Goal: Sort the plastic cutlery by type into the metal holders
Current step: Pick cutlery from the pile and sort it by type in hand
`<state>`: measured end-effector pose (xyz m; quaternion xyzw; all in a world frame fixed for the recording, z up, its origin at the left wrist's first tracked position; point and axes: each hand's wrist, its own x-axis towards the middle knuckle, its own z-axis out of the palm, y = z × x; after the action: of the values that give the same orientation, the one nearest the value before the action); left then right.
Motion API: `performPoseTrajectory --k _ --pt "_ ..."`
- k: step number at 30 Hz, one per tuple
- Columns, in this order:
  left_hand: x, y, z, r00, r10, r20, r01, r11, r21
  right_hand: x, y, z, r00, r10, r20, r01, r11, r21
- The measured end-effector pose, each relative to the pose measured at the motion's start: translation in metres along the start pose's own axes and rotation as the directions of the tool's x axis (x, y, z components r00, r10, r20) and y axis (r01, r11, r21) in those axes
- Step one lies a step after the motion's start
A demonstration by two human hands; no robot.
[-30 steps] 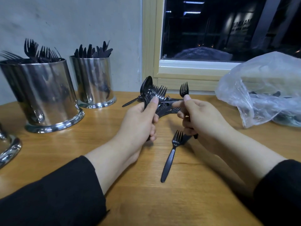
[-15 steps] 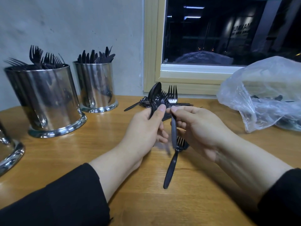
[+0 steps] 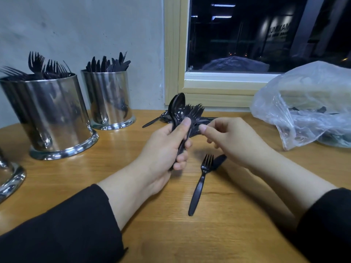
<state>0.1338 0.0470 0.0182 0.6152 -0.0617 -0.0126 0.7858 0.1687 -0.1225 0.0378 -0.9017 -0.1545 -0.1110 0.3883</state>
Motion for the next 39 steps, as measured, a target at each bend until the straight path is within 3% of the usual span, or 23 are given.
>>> performPoseTrajectory --k 2,5,10,12,14,19,28,32,35,37,39 --pt "0.002 0.001 -0.003 1.000 0.001 -0.031 -0.001 1.000 -0.013 0.007 0.011 -0.012 0.993 -0.010 0.117 0.036 0.974 -0.223" --pt "0.003 0.002 -0.006 0.999 -0.011 -0.047 0.010 1.000 -0.020 0.005 0.020 -0.019 0.923 0.098 0.372 0.053 0.926 -0.375" --pt "0.001 0.002 -0.005 0.999 -0.006 -0.044 0.006 1.000 -0.007 0.008 0.023 -0.007 0.925 0.067 0.374 0.058 0.948 -0.313" --pt "0.001 0.002 -0.005 0.999 0.004 -0.041 -0.004 1.000 0.000 0.007 0.021 -0.006 0.930 0.046 0.364 0.037 0.975 -0.219" --pt "0.001 0.002 -0.005 0.999 0.020 -0.034 -0.019 0.999 0.037 0.004 0.018 -0.012 0.951 -0.009 0.309 0.012 1.000 -0.006" --pt "0.000 0.000 -0.003 0.997 0.073 -0.020 -0.067 0.978 0.199 0.005 0.012 -0.027 0.992 -0.122 0.014 0.111 0.941 0.319" --pt "-0.003 -0.001 -0.001 0.996 -0.017 0.089 -0.001 0.981 0.193 0.010 0.016 -0.015 0.985 -0.058 -0.164 0.108 0.942 0.319" --pt "0.000 -0.002 -0.003 0.983 -0.096 0.158 0.089 0.995 0.050 0.008 0.011 -0.009 0.975 -0.018 -0.221 0.103 0.919 0.380" --pt "-0.001 0.000 -0.004 0.968 -0.120 0.221 0.133 0.990 -0.042 0.007 0.007 -0.005 0.994 0.085 -0.069 -0.016 0.739 0.674" --pt "-0.004 0.002 -0.003 0.954 -0.142 0.263 0.164 0.984 -0.064 0.003 0.006 -0.005 0.995 0.017 0.097 -0.084 0.662 0.744" --pt "-0.007 0.005 -0.003 0.939 -0.160 0.305 0.188 0.980 -0.065 -0.001 0.005 -0.004 0.978 -0.069 0.199 -0.107 0.654 0.749"
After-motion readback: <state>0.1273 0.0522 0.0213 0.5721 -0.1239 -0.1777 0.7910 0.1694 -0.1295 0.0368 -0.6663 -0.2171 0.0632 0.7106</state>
